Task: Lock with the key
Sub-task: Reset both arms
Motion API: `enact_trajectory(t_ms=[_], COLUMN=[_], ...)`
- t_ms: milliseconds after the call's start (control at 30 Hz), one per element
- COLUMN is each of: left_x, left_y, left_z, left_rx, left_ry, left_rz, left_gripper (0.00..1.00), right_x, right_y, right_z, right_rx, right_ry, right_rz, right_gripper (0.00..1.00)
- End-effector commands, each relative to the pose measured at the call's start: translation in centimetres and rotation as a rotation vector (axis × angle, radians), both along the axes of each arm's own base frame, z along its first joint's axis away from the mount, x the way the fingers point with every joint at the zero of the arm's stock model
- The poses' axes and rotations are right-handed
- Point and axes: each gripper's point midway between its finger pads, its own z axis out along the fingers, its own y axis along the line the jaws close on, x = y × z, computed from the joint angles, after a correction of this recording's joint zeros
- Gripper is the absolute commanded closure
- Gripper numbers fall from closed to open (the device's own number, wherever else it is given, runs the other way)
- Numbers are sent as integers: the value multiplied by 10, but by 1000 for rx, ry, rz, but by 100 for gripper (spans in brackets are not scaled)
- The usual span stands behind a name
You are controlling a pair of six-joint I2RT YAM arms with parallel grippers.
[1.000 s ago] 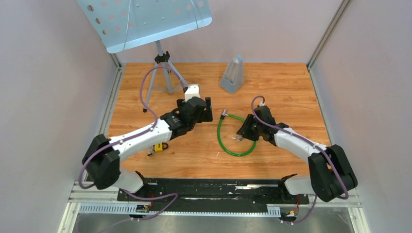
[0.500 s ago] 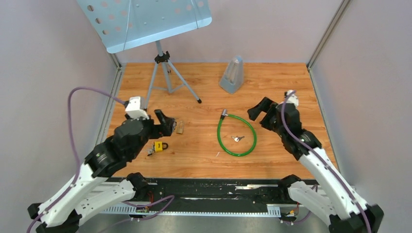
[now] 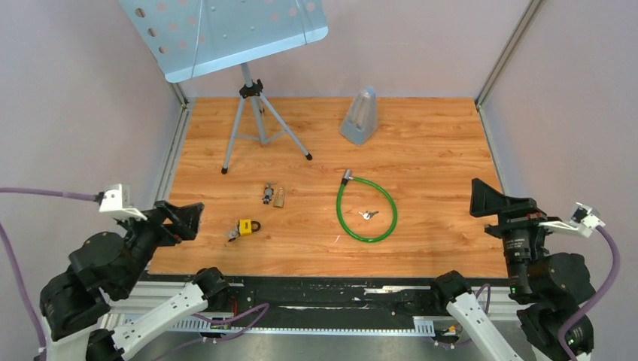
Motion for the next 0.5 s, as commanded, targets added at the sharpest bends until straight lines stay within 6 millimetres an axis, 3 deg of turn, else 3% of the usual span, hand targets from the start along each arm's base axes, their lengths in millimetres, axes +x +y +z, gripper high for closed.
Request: enact_trajectory(t_ms=[0, 167, 467], left_x=[-13, -21, -18], left_y=[35, 45, 38], left_z=[-9, -8, -10], left_rx=[89, 82, 104], left_ry=[13, -6, -19], left_rz=[73, 72, 37], left_gripper=[0, 0, 0], right_x=[-15, -25, -9], right_y=[-26, -41, -33], right_z=[-9, -1, -22], right_rx=[-79, -56, -56], right_ry=[29, -10, 48], right_rz=[-101, -156, -156], right_gripper=[0, 0, 0])
